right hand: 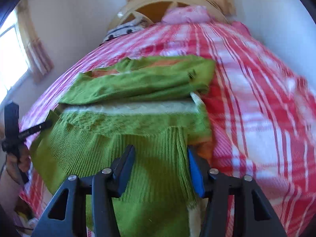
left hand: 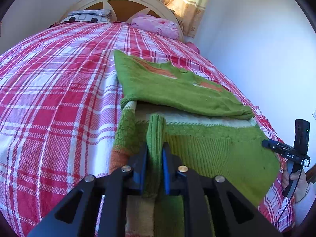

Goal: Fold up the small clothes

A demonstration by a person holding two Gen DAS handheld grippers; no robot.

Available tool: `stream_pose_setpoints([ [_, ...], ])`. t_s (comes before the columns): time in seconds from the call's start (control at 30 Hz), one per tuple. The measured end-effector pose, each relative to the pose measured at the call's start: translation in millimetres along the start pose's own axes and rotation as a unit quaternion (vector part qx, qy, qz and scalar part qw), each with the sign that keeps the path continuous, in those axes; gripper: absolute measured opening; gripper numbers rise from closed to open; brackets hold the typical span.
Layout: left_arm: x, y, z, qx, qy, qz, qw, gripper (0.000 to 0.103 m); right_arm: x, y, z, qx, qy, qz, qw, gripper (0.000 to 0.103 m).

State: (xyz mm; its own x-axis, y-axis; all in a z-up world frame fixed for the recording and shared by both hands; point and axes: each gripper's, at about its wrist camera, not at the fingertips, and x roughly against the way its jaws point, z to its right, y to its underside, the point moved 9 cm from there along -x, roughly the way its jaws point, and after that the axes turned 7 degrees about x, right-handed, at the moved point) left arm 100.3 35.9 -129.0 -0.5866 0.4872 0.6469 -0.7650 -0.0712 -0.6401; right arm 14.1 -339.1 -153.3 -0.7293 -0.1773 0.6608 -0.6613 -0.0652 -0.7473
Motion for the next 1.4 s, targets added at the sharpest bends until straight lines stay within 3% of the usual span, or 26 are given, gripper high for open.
stream_pose_setpoints([
  [0.03,-1,0,-1,0.001,0.0,0.0,1.0,0.016,-1,0,-5,0.022,0.005,-0.007,1.0,0.01],
  [0.1,-2,0,-3,0.007,-0.002,0.002,1.0,0.015,-2,4,-8,0.052,0.038,-0.02,0.998,0.01],
  [0.2,0,4,3,-0.006,-0.011,0.01,0.9999,0.011,9,4,-12,0.062,0.06,-0.008,0.996,0.01],
  [0.33,12,-3,12,-0.004,0.0,0.021,0.9998,0.011,40,-10,-18,0.052,0.056,0.033,0.997,0.01],
  [0.5,29,-39,18,0.026,0.019,0.048,0.9983,0.011,64,-49,-27,0.058,0.047,0.075,0.994,0.01],
  [0.7,22,-94,19,0.033,-0.009,0.073,0.9967,0.011,54,-107,-18,0.066,0.065,0.099,0.991,0.01],
  [0.9,-15,-165,11,0.062,-0.031,0.091,0.9935,0.011,20,-181,18,0.047,0.087,0.121,0.988,0.01],
  [1.03,-60,-193,6,0.071,-0.048,0.091,0.9921,0.011,-28,-215,49,0.015,0.098,0.115,0.988,0.01],
  [1.17,-122,-188,-12,0.069,-0.097,0.061,0.991,0.011,-89,-212,68,0.023,0.124,0.08,0.989,0.01],
  [1.23,-153,-171,-31,0.069,-0.141,0.038,0.9868,0.011,-124,-197,78,0.025,0.135,0.048,0.989,0.01],
  [1.3,-164,-161,-40,0.095,-0.131,0.014,0.9866,0.015,-151,-178,86,0.023,0.138,0.013,0.99,0.01],
  [1.4,-156,-164,-43,0.101,-0.131,0.029,0.9857,0.019,-166,-172,93,0.009,0.126,-0.011,0.992,0.011],
])
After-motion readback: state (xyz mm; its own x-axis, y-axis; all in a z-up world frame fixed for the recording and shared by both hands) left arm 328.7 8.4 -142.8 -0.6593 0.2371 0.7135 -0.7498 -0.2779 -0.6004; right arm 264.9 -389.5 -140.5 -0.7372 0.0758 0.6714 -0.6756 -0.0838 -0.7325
